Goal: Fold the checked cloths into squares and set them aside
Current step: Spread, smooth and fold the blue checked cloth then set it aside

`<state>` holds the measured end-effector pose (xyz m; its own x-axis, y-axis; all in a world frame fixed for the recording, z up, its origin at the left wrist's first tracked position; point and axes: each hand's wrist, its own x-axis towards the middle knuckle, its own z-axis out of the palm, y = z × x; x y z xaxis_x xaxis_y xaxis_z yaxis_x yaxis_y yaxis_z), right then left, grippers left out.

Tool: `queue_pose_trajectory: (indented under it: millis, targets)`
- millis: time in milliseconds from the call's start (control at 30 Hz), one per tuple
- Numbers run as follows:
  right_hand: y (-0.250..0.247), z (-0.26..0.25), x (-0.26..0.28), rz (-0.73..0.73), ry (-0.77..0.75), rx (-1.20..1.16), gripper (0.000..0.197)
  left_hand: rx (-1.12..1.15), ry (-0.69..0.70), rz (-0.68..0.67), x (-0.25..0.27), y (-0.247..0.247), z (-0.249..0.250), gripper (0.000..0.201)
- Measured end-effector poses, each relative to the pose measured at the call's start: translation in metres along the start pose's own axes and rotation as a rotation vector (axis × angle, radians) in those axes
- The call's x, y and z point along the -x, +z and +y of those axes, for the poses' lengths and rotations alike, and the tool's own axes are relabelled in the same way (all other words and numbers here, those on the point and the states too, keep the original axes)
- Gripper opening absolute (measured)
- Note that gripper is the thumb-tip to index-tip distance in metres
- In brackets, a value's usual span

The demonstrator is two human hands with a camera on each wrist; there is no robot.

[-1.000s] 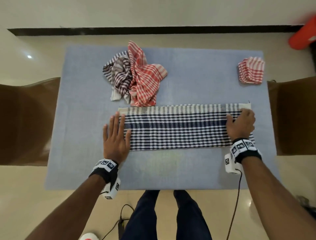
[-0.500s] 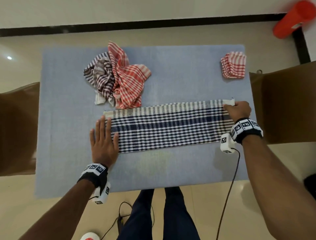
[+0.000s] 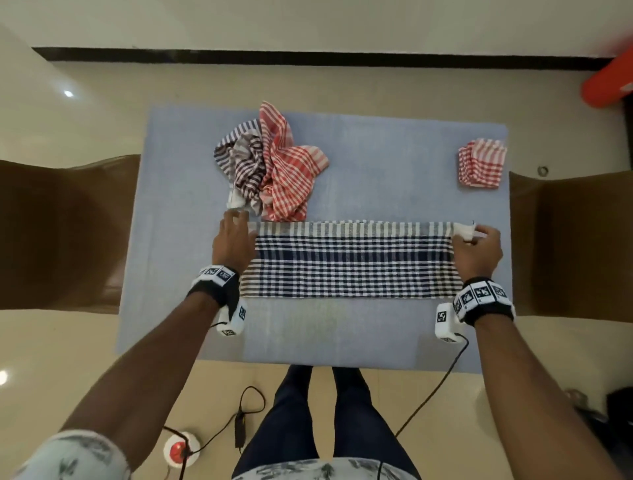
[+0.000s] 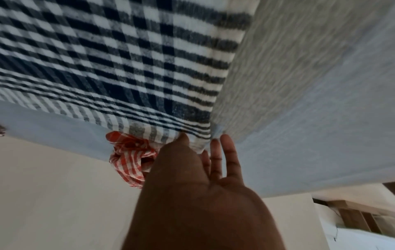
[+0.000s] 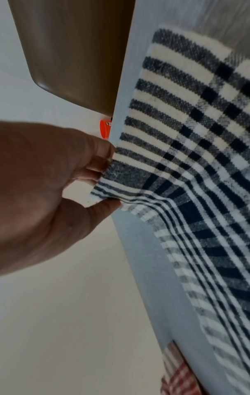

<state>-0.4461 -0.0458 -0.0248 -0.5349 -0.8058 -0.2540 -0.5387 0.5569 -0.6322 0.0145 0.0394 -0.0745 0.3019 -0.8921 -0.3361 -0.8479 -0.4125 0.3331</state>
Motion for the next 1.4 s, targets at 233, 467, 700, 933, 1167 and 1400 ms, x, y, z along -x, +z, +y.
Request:
queue_pose_trajectory:
  millis: [233,467,700,933,1167,1400]
  targets:
    - [-0.017,-0.003,-0.015,-0.034,-0.144,0.067,0.021,-0.138,-0.107,-0.083,-0.013,-0.005,0.019,0.036]
    - [-0.034,0.004,-0.023,-0.09,-0.175,0.139,0.018,-0.227,-0.085,-0.111,-0.001,-0.021,0.022,0.017]
    - [-0.054,0.0,-0.011,-0.109,-0.196,0.16,0.015,-0.203,-0.092,-0.137,0.013,-0.04,0.025,0.016]
    - [-0.061,-0.005,0.02,-0.151,-0.228,0.189,0.015,-0.014,-0.119,-0.115,0.037,-0.063,0.03,0.021]
    - [-0.074,-0.052,0.07,-0.253,-0.275,0.003,0.017,0.14,0.136,-0.178,0.072,-0.107,0.07,0.022]
    - [-0.065,-0.097,0.138,-0.448,-0.35,-0.207,0.016,0.481,0.212,-0.284,0.124,-0.133,0.134,0.015]
